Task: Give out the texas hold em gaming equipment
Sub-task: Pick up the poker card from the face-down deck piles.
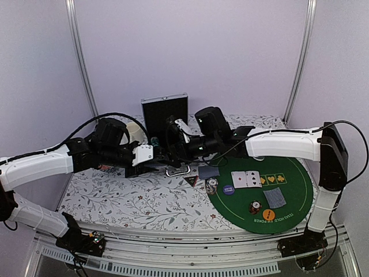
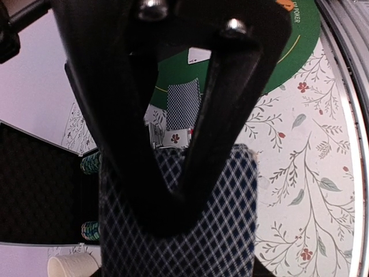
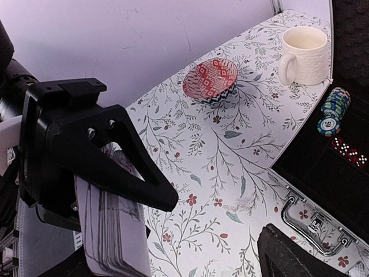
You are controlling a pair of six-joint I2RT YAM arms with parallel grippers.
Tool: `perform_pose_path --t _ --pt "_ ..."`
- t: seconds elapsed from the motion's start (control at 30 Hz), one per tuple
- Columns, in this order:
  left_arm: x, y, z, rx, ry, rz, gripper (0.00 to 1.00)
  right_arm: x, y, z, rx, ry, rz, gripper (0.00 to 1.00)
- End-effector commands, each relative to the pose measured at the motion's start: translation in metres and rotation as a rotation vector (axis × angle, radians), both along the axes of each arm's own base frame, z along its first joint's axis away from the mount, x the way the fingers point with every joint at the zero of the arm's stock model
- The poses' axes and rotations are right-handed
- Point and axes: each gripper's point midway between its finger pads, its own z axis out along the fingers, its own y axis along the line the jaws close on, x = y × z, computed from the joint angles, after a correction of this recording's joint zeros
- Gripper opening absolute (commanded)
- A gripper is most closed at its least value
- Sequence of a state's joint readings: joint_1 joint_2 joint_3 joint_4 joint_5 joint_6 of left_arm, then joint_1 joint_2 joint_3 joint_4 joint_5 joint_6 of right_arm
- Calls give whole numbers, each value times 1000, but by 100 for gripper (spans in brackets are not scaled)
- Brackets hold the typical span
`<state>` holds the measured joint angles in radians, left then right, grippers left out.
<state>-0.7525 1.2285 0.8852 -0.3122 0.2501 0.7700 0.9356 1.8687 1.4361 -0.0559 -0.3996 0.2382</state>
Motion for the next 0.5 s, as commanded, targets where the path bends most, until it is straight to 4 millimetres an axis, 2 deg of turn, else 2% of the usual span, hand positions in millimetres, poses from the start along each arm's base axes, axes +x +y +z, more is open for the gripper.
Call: perform_pose_path --t 0.0,0.17,0.43,0.47 --pt "-3 -7 16 -42 -30 -27 36 11 -25 9 -65 -60 -92 82" --pt "-2 -7 15 -40 -31 -23 36 7 -29 11 -81 -48 -85 66" --pt "-2 -7 13 -35 -28 -24 36 -10 -27 22 -56 -17 0 42" --pt "-1 -7 12 -34 -27 -23 36 -12 -27 24 -56 -10 8 37"
